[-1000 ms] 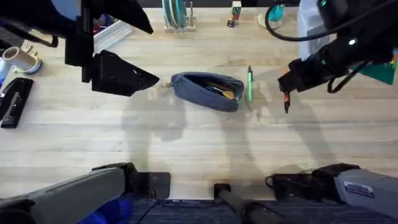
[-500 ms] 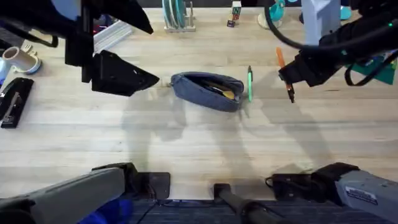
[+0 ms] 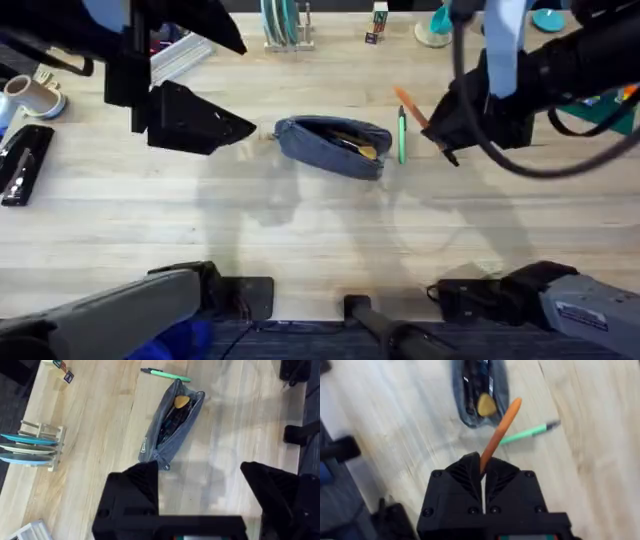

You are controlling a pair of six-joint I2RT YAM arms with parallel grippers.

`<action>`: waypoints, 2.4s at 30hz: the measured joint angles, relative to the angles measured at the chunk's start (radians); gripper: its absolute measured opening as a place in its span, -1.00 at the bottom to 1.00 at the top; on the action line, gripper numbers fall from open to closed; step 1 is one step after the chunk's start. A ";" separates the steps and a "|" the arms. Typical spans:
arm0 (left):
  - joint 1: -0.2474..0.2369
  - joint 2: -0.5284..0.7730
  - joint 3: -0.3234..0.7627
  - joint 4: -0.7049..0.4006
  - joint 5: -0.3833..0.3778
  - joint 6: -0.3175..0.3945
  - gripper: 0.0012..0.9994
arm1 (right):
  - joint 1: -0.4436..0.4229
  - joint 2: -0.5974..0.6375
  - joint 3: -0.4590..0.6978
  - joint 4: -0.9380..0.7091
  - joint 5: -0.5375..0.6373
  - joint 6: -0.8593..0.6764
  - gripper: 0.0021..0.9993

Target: Unzip the bag, pick up the pens from the table one at a time and place them inside, then zip the bag closed.

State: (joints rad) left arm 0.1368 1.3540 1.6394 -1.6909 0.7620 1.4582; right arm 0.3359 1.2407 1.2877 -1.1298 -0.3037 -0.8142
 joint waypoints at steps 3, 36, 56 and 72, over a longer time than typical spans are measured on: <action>0.000 0.000 0.000 0.000 0.000 0.000 0.99 | 0.000 0.000 0.000 0.024 -0.060 -0.108 -0.94; 0.000 0.000 0.000 0.000 0.000 0.000 0.99 | 0.153 0.367 0.001 0.360 -0.169 -0.234 -0.92; 0.000 0.000 0.000 0.000 0.000 0.000 0.99 | 0.153 0.444 0.001 0.375 -0.172 -0.229 0.93; 0.000 0.000 0.000 0.000 0.000 0.000 0.99 | 0.152 0.197 0.021 0.349 -0.171 0.022 1.00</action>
State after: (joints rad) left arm 0.1368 1.3540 1.6394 -1.6909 0.7620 1.4582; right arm 0.4877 1.4375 1.3087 -0.7807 -0.4751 -0.7920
